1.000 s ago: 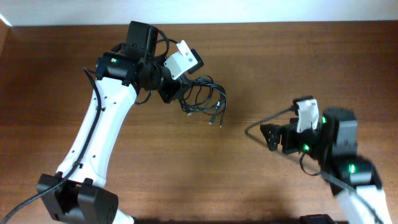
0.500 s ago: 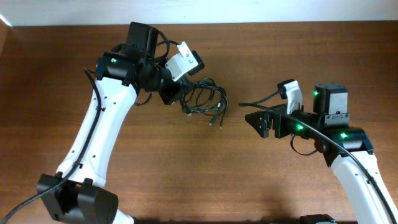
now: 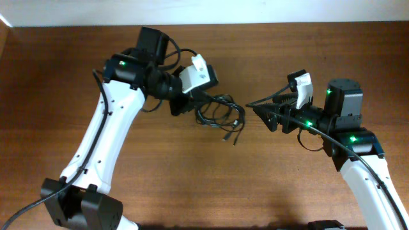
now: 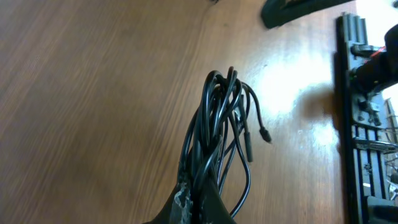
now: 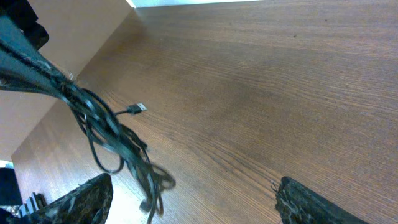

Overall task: Untangle cables
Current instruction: 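Move the right gripper toward the hanging cables and grasp a strand, then pull the cables apart between left and right grippers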

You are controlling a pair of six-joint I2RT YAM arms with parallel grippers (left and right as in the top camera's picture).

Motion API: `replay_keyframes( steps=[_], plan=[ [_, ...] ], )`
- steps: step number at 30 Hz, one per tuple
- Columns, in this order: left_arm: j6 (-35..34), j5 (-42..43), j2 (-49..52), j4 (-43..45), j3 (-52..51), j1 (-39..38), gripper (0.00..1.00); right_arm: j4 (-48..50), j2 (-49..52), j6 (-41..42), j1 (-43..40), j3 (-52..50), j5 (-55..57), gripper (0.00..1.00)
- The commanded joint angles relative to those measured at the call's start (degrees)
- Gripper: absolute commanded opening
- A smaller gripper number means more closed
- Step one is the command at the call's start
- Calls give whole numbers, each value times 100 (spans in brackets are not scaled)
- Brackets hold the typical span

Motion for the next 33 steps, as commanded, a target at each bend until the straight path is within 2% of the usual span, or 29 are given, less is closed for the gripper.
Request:
replay_keyframes(
  steps=[1,2,3,7,9,10,12,13,16,17,24,28,31,33],
  plan=[
    [157,341,-153,192,83,-264,0,22,-22,-68,37,111,-105,83],
    [146,345,-153,376,83,-332,0,20,-22,-164,37,111,-151,82],
    [81,365,-153,514,83,-365,0,17,-22,-439,37,111,-356,76],
    [-815,483,-153,999,85,-378,0,17,-22,-813,39,111,-592,70],
    [-815,791,-153,999,85,-378,0,17,-22,-817,37,111,-590,67],
    [-817,907,-153,997,83,-378,0,17,-22,-820,37,111,-590,62],
    [-909,922,-153,994,83,-380,0,17,-22,-892,37,111,-592,47],
    [-997,922,-153,997,83,-380,0,17,-22,-951,37,111,-590,33],
    [-1032,916,-153,997,83,-382,0,20,-22,-949,37,111,-590,6],
    [-1032,914,-153,997,83,-382,0,22,-22,-949,37,111,-590,4],
    [-1108,24,-153,1016,83,-376,4,22,-22,-942,31,111,-566,4],
    [-2385,-1499,-153,1386,83,-376,0,22,-22,-522,31,111,-129,4],
    [-3182,-2055,-153,1727,83,-378,0,20,-22,-96,31,111,315,4],
    [-3484,-2286,-153,1864,83,-376,0,20,-22,114,31,111,511,4]
  ],
)
